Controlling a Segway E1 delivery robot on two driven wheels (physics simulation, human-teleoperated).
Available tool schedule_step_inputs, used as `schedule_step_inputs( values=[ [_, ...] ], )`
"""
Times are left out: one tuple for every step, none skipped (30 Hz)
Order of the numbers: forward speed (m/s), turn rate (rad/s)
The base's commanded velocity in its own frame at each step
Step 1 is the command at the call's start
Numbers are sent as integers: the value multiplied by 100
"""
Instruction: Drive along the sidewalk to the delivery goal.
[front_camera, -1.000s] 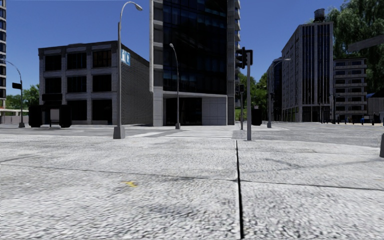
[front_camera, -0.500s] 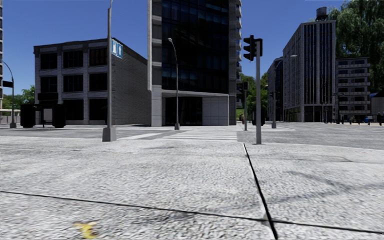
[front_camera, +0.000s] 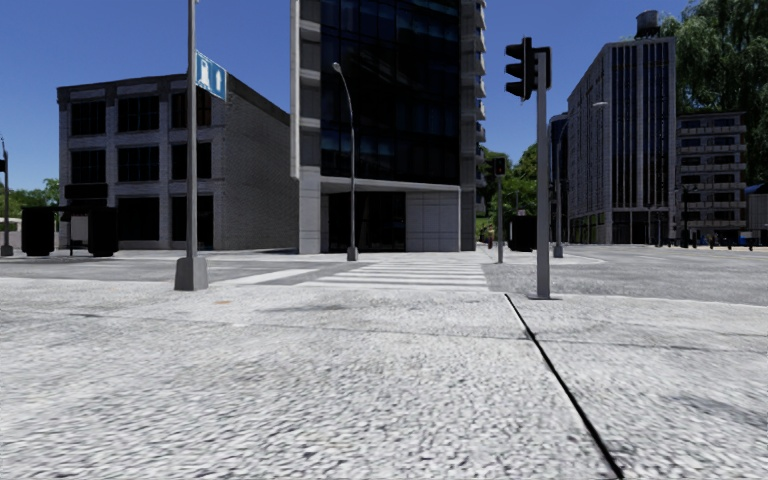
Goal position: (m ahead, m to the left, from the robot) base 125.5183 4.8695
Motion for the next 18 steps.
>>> schedule_step_inputs(
  values=[
    [200,0],
    [200,0],
    [200,0],
    [200,0],
    [200,0],
    [200,0],
    [200,0],
    [200,0],
    [200,0],
    [200,0],
    [200,0],
    [200,0],
    [200,0],
    [200,0],
    [200,0],
    [200,0],
    [200,0],
    [200,0]
  ],
)
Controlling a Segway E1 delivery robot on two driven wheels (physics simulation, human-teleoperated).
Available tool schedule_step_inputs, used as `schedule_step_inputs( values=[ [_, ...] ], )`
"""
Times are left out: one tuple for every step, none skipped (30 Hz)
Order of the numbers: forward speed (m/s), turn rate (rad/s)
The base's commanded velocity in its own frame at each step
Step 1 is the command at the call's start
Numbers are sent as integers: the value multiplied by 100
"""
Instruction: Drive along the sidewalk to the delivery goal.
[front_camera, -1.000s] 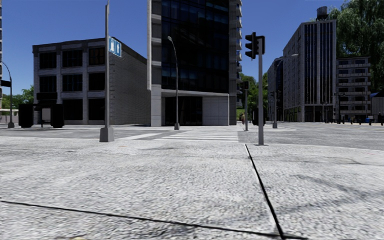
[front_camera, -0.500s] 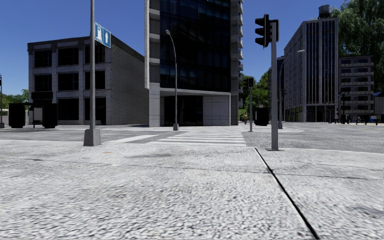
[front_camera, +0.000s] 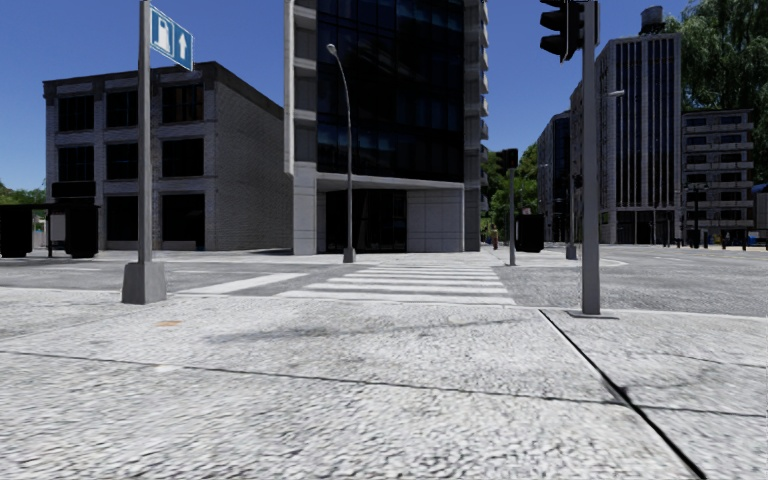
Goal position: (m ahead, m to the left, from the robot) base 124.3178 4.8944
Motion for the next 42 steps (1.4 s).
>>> schedule_step_inputs(
  values=[
    [200,0],
    [200,0],
    [200,0],
    [200,0],
    [200,0],
    [200,0],
    [200,0],
    [200,0],
    [200,0],
    [200,0],
    [200,0],
    [200,0],
    [200,0],
    [200,0],
    [200,0],
    [200,0],
    [200,0],
    [200,0],
    [200,0],
    [200,0],
    [200,0],
    [200,0],
    [200,0],
    [200,0],
    [200,0],
    [200,0],
    [200,0],
    [200,0],
    [200,0],
    [200,0],
    [200,0],
    [200,0],
    [200,0],
    [200,0],
    [200,-48],
    [200,-83],
    [200,-93],
    [200,-120],
    [200,-120],
    [200,-120],
    [200,-120],
    [200,-119]
  ],
)
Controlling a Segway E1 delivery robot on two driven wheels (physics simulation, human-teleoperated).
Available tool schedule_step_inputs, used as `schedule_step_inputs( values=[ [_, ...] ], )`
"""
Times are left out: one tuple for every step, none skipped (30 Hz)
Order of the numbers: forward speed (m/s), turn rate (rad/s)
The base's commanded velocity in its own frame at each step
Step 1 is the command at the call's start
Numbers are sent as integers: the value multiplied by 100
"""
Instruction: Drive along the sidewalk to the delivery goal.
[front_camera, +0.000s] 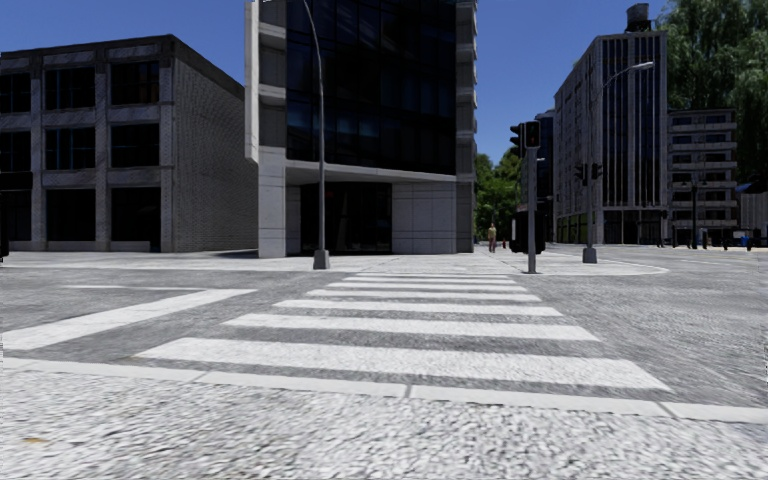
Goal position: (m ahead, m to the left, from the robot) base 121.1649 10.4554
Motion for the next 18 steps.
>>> schedule_step_inputs(
  values=[
    [200,-68],
    [200,-68],
    [200,-22],
    [200,-5],
    [200,-3],
    [200,-3],
    [200,-3],
    [200,-2],
    [200,-1],
    [200,-1],
    [200,-1],
    [200,-1],
    [200,-1],
    [200,0],
    [200,0],
    [200,0],
    [200,0],
    [200,0]
  ],
)
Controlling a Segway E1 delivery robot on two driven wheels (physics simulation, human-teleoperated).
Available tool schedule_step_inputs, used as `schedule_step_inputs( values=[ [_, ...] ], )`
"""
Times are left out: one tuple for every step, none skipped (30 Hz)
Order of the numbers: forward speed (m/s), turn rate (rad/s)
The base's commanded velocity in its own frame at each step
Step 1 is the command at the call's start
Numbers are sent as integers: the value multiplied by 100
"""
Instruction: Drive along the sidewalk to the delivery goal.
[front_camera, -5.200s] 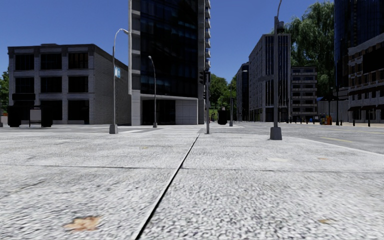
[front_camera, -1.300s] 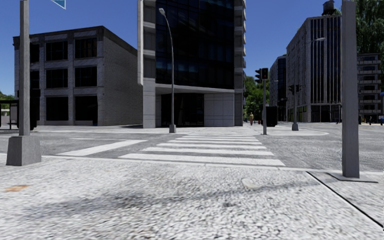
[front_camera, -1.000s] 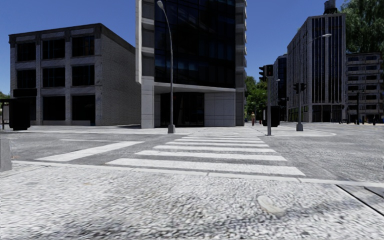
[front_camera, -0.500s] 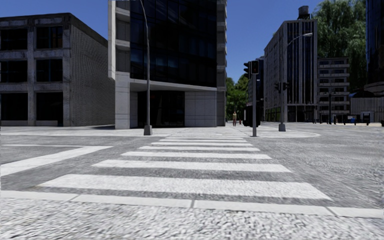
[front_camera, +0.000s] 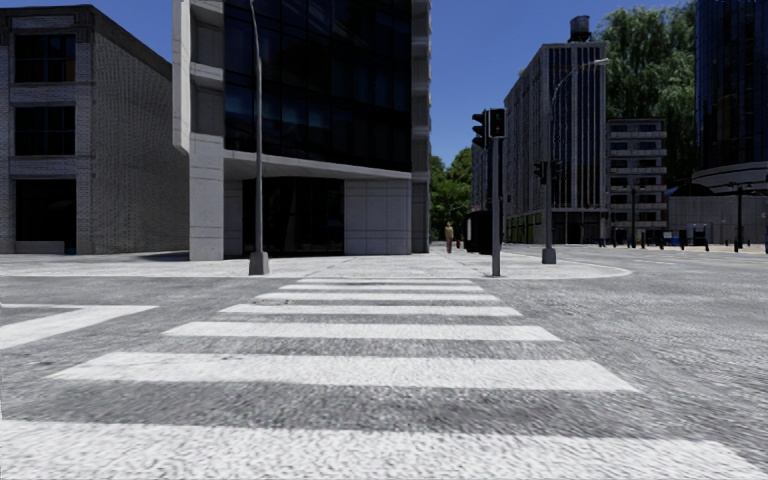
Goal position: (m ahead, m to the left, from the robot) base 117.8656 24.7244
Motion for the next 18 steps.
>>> schedule_step_inputs(
  values=[
    [200,0],
    [200,0],
    [200,0],
    [200,0],
    [200,0],
    [200,0],
    [200,0],
    [200,0],
    [200,0],
    [200,0],
    [200,0],
    [200,0],
    [200,0],
    [200,0],
    [200,0],
    [200,0],
    [200,0],
    [200,0]
  ],
)
